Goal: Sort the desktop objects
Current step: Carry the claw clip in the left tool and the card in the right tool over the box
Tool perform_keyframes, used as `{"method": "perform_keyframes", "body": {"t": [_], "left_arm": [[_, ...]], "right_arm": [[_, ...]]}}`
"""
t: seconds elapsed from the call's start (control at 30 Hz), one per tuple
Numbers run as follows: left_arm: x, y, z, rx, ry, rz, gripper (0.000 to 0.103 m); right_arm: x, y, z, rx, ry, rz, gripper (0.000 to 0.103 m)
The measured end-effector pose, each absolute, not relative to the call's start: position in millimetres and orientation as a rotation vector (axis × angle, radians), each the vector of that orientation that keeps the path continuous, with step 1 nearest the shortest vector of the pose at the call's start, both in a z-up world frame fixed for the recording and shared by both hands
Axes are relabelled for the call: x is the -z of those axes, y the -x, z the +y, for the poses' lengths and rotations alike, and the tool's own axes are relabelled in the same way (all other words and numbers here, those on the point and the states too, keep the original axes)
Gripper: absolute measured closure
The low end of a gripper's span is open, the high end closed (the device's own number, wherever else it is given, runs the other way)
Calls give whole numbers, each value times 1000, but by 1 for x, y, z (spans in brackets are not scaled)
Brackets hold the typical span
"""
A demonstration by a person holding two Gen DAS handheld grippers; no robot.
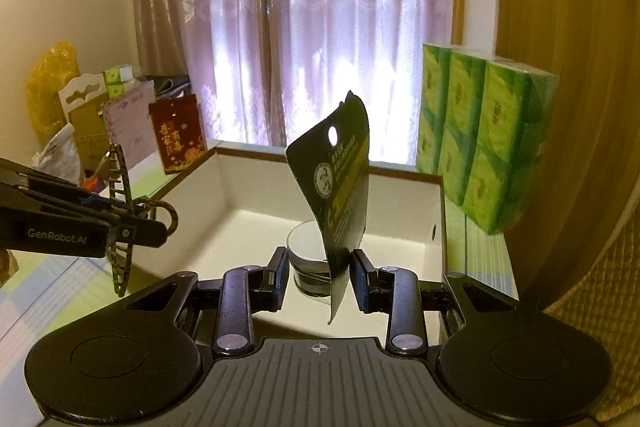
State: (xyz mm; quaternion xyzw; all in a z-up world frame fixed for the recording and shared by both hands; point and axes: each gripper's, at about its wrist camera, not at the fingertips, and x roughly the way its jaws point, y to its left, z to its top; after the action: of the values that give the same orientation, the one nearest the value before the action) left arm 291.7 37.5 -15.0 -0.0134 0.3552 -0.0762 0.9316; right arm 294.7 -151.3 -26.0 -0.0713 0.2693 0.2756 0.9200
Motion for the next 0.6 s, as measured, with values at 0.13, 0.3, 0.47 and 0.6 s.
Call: {"method": "perform_keyframes", "body": {"t": [0.13,0.3,0.47,0.6], "left_arm": [[18,-316,39,167,35,738,80],[32,-340,37,164,7,759,80],[50,-363,41,173,52,805,80],[67,-380,41,172,53,842,80]], "right_arm": [[32,-313,-145,-566,145,576,73],[44,-333,-137,-564,143,607,73],[60,-352,-128,-594,134,653,73],[78,-367,-123,-606,126,714,73]]}}
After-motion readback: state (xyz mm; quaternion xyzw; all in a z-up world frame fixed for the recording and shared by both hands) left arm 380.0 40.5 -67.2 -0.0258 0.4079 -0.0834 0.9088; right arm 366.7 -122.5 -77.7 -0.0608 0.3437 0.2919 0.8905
